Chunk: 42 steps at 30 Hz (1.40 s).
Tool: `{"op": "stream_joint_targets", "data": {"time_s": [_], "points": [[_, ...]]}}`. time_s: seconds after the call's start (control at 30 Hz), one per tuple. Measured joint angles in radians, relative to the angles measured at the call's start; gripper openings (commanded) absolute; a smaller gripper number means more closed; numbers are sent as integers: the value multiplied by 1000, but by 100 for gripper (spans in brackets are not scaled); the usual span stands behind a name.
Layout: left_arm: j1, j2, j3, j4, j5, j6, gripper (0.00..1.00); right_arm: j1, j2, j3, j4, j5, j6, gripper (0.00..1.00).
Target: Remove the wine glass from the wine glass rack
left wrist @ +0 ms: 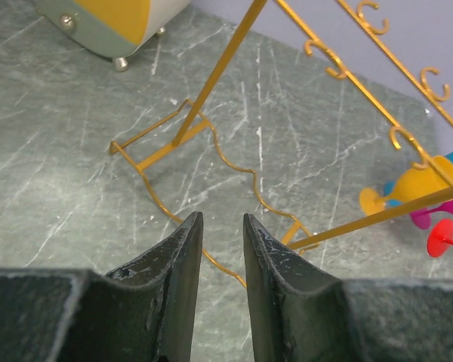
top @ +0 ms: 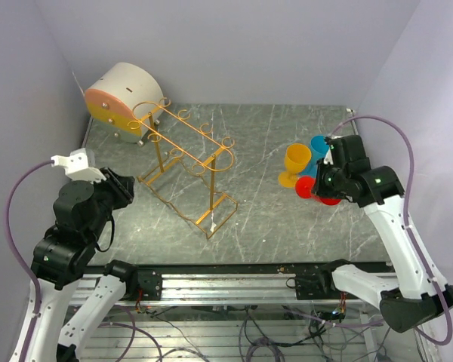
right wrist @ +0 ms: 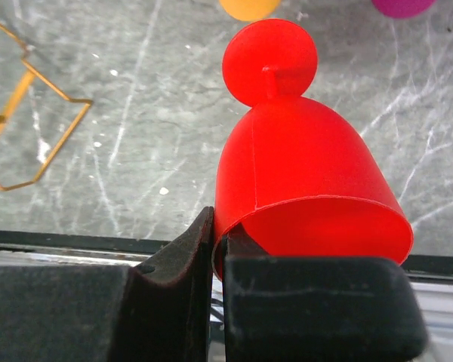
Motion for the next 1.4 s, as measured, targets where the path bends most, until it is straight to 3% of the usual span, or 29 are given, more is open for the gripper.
{"op": "stream_joint_targets", "data": {"time_s": [0.4, 0.73, 0.9, 1.03, 1.4], "points": [[0, -64, -107, -17, -58, 16, 38, 0, 170, -68, 43, 112, -6, 0], [0, -56, -199, 7, -58, 12, 38, -38, 309, -67, 100, 92, -28, 0], [0, -25, -207, 16, -58, 12, 38, -77, 371, -67, 143, 65, -36, 22], [0, -25, -208, 23, -56, 12, 38, -82, 401, -62, 161, 64, -39, 30], [0, -19, -208, 29, -54, 12, 38, -82, 362, 99, 169, 161, -30, 34]]}}
